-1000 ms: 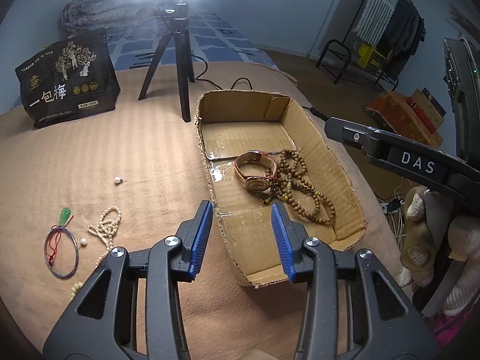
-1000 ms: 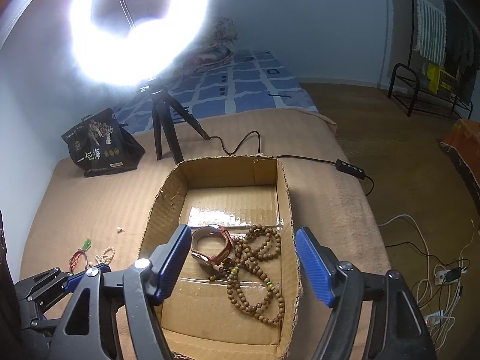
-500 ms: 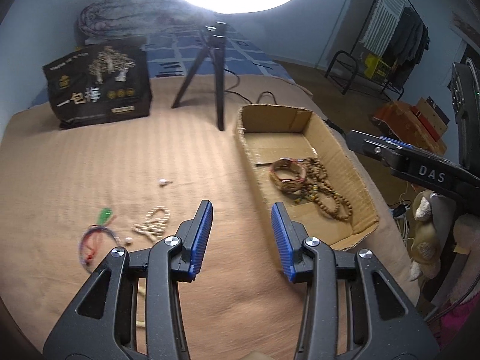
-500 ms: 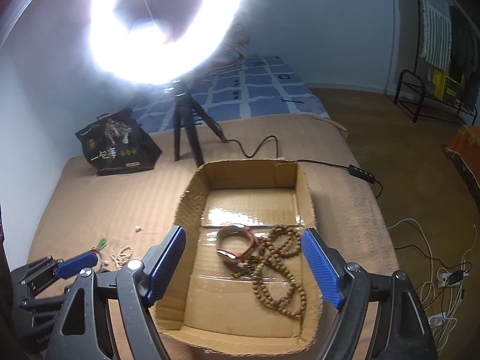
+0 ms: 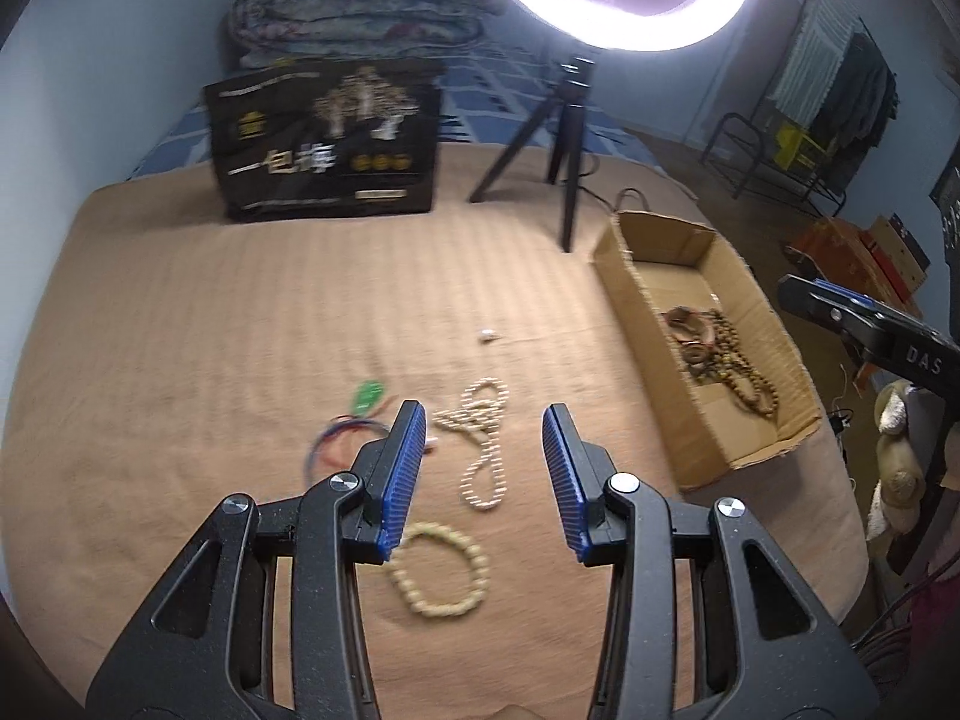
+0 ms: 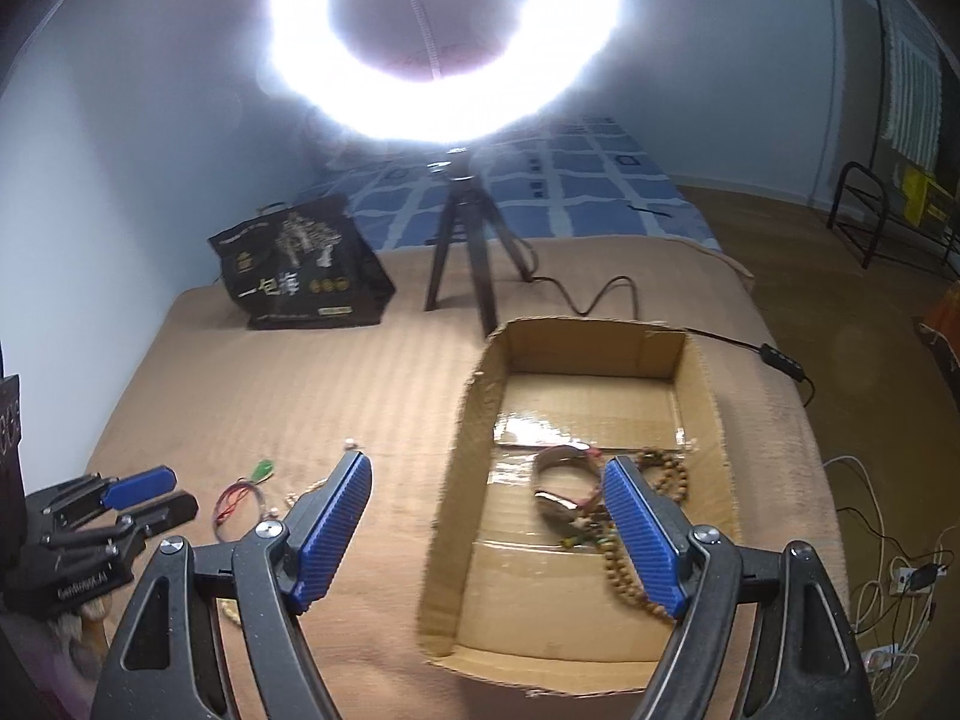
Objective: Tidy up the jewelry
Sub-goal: 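Move the left tool to the metal bangle while the right tool moves to the pearl necklace, then grasp the bangle with red string using the left tool while the right tool grasps the pearl necklace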
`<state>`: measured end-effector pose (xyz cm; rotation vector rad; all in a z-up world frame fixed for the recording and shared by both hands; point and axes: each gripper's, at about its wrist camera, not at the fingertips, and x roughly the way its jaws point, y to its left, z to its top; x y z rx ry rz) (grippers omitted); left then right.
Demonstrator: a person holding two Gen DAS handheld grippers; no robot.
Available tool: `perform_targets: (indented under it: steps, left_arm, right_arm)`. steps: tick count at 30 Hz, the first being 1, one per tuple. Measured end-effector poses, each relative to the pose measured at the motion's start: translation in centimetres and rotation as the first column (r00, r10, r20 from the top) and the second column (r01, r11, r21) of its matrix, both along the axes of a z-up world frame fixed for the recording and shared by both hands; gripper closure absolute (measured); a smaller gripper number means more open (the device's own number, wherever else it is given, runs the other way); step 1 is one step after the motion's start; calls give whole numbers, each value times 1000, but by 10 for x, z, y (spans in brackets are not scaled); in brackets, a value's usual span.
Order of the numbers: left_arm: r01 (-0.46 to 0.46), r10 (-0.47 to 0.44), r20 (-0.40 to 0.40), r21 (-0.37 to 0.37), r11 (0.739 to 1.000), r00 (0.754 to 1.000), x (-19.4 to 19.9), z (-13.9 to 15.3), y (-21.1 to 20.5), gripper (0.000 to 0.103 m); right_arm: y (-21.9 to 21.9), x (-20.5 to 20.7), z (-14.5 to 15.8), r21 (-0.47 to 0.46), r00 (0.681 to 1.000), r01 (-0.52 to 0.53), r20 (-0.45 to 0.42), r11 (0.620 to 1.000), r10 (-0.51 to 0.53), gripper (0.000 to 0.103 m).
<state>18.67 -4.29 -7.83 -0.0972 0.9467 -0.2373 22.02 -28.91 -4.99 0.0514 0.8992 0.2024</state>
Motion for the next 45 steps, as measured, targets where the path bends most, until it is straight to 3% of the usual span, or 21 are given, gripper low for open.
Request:
perform_targets:
  steps: [9, 15, 20, 23, 27, 45]
  left_arm:
    - [-30, 30, -16, -21, 999, 999, -4, -5, 49, 62]
    - [-39, 35, -65, -55, 998, 997, -2, -20, 67, 62]
    - [-23, 20, -87, -37, 999, 996, -1, -31, 68, 63]
    - [-2, 0, -108, -17, 1000, 994, 1, -40, 64, 71]
    - [36, -32, -119, 36, 999, 992, 2, -53, 54, 75]
    - [80, -59, -202, 96, 992, 978, 27, -96, 42, 76]
  right_arm:
    - [48, -3, -12, 8, 996, -85, -34, 996, 85, 22]
    - [82, 2, -30, 37, 985, -141, -95, 989, 144, 32]
    - [104, 11, -54, 84, 970, -159, -174, 984, 172, 43]
    - [112, 17, -69, 101, 960, -165, -212, 981, 183, 46]
    - [118, 26, -86, 130, 947, -154, -263, 980, 184, 54]
    - [150, 40, -129, 126, 920, -166, -338, 978, 199, 57]
